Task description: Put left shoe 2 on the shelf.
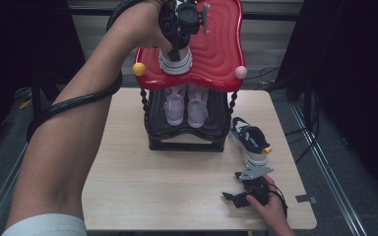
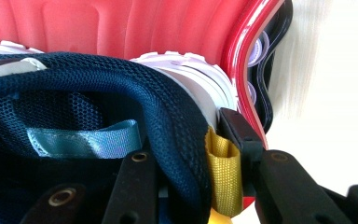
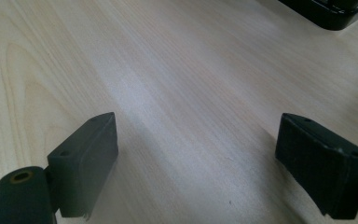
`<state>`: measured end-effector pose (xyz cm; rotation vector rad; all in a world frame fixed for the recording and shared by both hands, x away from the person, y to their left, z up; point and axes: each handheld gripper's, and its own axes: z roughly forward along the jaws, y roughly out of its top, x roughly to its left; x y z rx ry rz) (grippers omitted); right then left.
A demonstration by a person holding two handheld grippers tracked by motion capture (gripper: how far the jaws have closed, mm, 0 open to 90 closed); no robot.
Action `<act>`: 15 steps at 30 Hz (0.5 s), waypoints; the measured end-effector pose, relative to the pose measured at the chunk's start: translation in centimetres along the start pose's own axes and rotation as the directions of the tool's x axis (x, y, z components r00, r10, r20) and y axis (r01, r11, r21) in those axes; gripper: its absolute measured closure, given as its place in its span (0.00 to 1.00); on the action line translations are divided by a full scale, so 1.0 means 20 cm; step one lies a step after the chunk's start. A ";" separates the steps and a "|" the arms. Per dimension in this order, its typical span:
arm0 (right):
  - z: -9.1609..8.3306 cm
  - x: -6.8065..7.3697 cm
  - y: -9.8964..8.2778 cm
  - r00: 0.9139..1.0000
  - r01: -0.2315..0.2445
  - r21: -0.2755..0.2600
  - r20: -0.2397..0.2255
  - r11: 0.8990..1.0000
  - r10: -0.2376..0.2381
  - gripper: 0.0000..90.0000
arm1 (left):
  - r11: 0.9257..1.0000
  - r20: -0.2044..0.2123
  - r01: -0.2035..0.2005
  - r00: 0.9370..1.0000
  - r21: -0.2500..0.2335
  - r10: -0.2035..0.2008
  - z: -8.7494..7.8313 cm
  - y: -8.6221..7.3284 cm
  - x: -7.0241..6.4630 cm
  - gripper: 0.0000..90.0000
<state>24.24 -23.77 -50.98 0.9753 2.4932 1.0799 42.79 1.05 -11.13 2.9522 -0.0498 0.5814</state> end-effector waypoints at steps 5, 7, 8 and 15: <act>0.00 0.00 0.00 1.000 -0.001 0.000 0.000 1.000 0.001 0.14 | 1.000 0.003 -0.002 1.000 -0.003 0.002 0.00 -0.01 0.00 0.75; 0.00 0.00 0.00 1.000 0.001 0.000 0.000 1.000 -0.001 0.14 | 1.000 0.002 0.003 1.000 -0.005 -0.003 0.00 -0.01 0.01 0.74; 0.00 0.00 0.00 1.000 -0.001 0.001 0.000 1.000 0.001 0.14 | 1.000 0.003 0.002 1.000 -0.007 -0.002 0.00 -0.01 0.01 0.74; 0.00 0.00 0.00 1.000 -0.001 0.000 0.000 1.000 0.001 0.14 | 1.000 -0.002 0.016 1.000 -0.018 -0.016 0.00 -0.02 0.01 0.71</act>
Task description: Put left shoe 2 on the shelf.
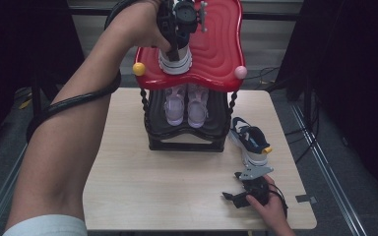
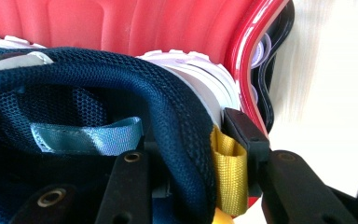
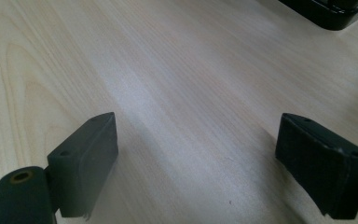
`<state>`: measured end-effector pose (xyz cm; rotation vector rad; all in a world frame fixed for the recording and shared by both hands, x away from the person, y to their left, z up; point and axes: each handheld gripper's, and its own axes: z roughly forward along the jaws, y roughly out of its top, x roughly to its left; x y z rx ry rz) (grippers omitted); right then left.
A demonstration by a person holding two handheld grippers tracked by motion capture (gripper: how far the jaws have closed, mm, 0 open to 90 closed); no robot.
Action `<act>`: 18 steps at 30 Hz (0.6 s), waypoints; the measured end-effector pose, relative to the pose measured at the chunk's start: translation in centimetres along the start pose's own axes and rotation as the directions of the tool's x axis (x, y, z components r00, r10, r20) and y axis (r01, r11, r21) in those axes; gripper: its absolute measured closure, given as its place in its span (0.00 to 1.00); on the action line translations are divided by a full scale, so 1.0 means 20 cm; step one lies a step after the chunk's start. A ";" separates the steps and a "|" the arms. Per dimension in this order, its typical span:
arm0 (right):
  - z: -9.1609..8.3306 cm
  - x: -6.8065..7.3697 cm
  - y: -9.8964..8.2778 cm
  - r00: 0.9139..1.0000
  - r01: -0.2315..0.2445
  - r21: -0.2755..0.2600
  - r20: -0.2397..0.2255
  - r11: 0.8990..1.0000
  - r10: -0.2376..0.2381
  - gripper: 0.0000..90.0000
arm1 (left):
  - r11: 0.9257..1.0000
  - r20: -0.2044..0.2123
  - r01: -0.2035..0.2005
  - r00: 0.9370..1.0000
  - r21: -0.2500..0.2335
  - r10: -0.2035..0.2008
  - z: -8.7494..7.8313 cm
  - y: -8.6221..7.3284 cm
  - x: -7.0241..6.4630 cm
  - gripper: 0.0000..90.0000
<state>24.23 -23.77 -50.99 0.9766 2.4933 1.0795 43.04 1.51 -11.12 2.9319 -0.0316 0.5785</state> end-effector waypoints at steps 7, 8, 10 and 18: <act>0.00 0.00 0.00 1.000 0.000 0.000 0.000 1.000 0.000 0.14 | 0.999 -0.010 0.046 0.999 0.007 -0.046 0.00 0.00 0.02 0.62; 0.00 0.00 0.00 1.000 0.000 0.000 0.000 1.000 0.000 0.14 | 0.998 -0.009 0.065 0.998 0.007 -0.065 0.00 0.00 0.02 0.60; 0.00 0.00 0.00 1.000 0.002 0.000 0.000 1.000 -0.002 0.14 | 0.998 -0.009 0.068 0.998 0.007 -0.068 0.00 0.00 0.03 0.57; 0.00 0.00 0.00 1.000 0.000 0.000 0.000 1.000 0.000 0.14 | 0.991 -0.012 0.132 0.991 0.015 -0.132 0.01 -0.01 0.05 0.49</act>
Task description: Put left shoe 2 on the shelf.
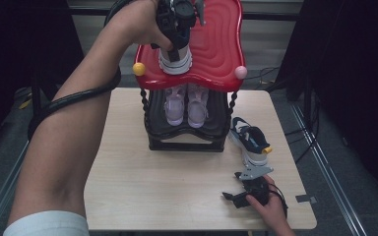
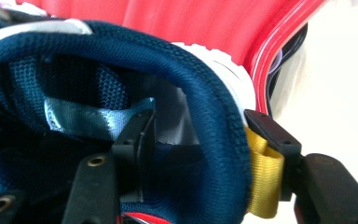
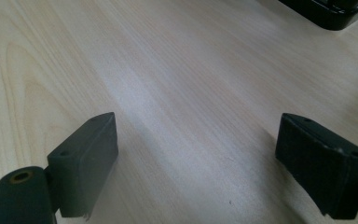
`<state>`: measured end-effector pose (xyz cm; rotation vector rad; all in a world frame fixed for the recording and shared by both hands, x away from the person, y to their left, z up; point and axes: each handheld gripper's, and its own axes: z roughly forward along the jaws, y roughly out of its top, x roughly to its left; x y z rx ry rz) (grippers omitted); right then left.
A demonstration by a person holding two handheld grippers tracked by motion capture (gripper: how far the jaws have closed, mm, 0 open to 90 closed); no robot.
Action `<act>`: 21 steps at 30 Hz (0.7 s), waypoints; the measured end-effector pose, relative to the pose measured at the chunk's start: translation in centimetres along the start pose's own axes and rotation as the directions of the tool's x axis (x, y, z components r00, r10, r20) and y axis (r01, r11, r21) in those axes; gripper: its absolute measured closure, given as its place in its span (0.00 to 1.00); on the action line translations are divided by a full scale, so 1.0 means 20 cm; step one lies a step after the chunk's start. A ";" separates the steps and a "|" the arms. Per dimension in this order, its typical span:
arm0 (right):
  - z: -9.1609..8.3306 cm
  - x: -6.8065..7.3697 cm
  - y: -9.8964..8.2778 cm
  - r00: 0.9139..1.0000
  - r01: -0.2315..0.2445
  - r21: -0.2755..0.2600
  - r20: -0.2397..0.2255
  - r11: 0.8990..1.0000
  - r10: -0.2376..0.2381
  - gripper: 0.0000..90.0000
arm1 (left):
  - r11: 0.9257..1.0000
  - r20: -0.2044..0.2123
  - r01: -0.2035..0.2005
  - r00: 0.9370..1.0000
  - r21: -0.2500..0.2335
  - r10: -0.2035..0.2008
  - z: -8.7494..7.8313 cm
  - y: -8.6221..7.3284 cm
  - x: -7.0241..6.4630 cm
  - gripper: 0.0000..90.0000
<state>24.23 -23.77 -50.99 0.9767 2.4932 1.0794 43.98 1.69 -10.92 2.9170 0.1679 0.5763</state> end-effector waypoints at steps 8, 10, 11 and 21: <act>0.00 0.00 0.00 1.000 0.002 -0.001 0.000 1.000 -0.002 0.14 | 0.999 0.023 0.039 0.999 -0.007 -0.038 0.00 0.00 0.02 0.44; 0.00 0.00 0.00 1.000 0.002 -0.001 0.000 1.000 -0.002 0.14 | 0.998 0.033 0.059 0.998 -0.009 -0.059 0.00 0.00 0.02 0.42; 0.00 0.00 0.00 1.000 0.001 0.000 -0.001 1.000 -0.001 0.14 | 0.998 0.037 0.063 0.997 -0.007 -0.062 0.00 0.00 0.02 0.41; 0.00 0.00 0.00 1.000 0.001 0.000 0.000 1.000 -0.001 0.14 | 0.995 0.063 0.100 0.993 -0.014 -0.099 -0.02 0.00 0.04 0.33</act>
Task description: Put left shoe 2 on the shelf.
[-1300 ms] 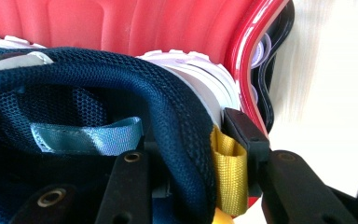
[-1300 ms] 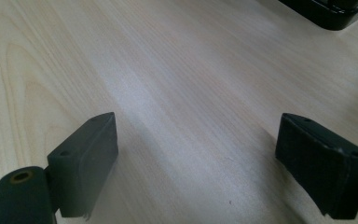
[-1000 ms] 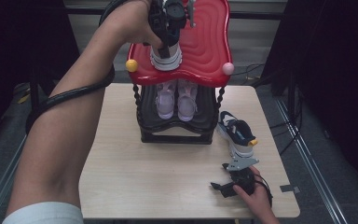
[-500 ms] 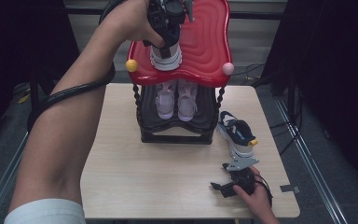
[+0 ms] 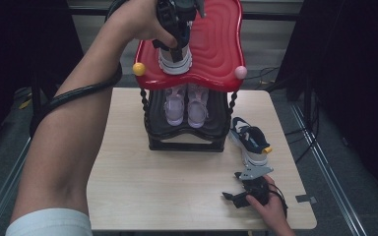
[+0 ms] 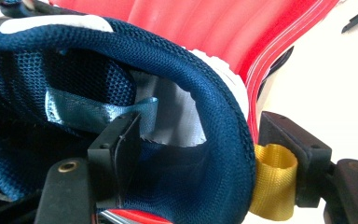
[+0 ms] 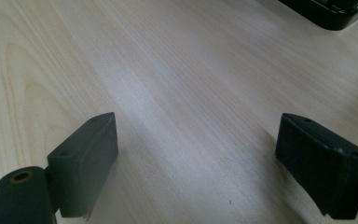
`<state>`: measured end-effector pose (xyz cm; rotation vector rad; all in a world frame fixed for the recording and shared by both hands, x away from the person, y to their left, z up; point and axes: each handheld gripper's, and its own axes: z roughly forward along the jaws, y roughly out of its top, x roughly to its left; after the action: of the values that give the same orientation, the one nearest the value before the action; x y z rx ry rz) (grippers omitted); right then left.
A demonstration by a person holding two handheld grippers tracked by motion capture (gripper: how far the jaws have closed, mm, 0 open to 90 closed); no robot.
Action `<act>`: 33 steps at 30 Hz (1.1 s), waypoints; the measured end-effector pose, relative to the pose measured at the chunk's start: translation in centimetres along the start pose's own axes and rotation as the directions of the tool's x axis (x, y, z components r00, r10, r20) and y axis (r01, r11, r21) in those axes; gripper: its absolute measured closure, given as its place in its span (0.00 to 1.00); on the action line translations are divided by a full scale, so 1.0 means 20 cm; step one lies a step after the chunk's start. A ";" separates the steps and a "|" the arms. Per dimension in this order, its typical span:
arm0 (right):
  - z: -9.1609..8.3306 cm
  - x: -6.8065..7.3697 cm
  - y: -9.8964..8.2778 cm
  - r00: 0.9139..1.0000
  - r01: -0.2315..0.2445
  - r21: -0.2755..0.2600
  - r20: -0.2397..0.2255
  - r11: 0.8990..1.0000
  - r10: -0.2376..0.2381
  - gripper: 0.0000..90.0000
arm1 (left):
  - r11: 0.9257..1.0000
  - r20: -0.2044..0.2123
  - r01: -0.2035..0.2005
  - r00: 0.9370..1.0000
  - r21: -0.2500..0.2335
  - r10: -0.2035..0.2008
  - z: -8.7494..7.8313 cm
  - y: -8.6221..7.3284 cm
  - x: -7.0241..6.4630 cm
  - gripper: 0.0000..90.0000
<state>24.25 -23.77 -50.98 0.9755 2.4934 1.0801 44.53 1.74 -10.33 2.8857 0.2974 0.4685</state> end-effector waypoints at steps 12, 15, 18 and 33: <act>0.00 0.00 0.00 1.000 0.001 0.000 0.000 1.000 -0.001 0.14 | 0.999 0.021 0.042 0.999 -0.012 -0.041 -0.04 0.00 0.01 0.25; 0.00 0.00 0.00 1.000 -0.001 0.000 0.000 1.000 0.001 0.14 | 0.999 0.025 0.039 0.999 -0.012 -0.039 -0.06 -0.01 0.02 0.25; 0.00 0.00 0.00 1.000 0.001 -0.001 0.000 1.000 -0.001 0.14 | 0.999 0.035 0.036 0.999 -0.005 -0.036 -0.07 -0.01 0.02 0.24; 0.00 0.00 0.00 1.000 0.002 0.000 0.001 1.000 -0.002 0.14 | 0.999 0.019 0.040 0.999 0.012 -0.040 -0.16 0.00 0.00 0.23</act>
<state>24.24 -23.77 -51.00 0.9731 2.4932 1.0795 43.51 2.26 -7.37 2.8877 0.3549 0.4328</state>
